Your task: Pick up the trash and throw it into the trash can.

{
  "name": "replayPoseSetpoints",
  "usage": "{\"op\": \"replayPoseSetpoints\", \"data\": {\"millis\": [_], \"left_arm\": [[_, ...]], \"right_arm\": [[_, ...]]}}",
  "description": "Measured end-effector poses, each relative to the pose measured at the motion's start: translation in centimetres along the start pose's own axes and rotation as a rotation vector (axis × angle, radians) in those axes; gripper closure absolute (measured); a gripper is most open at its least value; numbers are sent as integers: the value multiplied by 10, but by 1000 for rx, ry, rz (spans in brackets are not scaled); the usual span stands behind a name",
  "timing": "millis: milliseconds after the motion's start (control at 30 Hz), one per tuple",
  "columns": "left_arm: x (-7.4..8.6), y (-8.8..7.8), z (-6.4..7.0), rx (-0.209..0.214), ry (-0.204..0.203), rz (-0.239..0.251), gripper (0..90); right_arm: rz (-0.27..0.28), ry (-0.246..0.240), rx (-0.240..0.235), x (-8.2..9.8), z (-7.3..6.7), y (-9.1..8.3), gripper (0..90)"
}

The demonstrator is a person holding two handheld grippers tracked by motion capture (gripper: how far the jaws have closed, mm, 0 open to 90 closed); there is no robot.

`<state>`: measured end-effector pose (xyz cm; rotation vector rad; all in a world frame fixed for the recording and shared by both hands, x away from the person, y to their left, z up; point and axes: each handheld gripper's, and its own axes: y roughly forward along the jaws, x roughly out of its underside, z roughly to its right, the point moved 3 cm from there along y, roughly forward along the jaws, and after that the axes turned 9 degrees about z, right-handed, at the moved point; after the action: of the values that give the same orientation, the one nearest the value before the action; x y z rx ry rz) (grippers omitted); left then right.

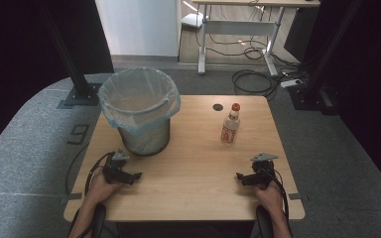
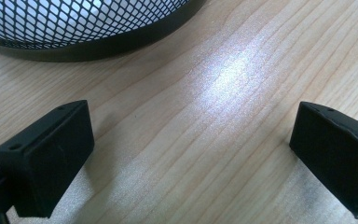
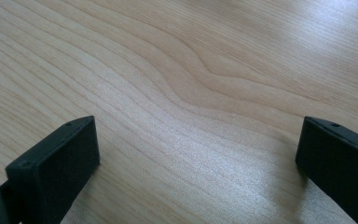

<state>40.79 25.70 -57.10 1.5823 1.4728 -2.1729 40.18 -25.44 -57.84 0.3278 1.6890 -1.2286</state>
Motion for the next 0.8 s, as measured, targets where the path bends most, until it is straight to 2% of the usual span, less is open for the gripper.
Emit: {"op": "replayPoseSetpoints", "data": {"millis": [800], "left_arm": [[0, 0, 0, 0, 0, 0, 0]], "right_arm": [[0, 8, 11, 0, -1, 0, 0]]}}
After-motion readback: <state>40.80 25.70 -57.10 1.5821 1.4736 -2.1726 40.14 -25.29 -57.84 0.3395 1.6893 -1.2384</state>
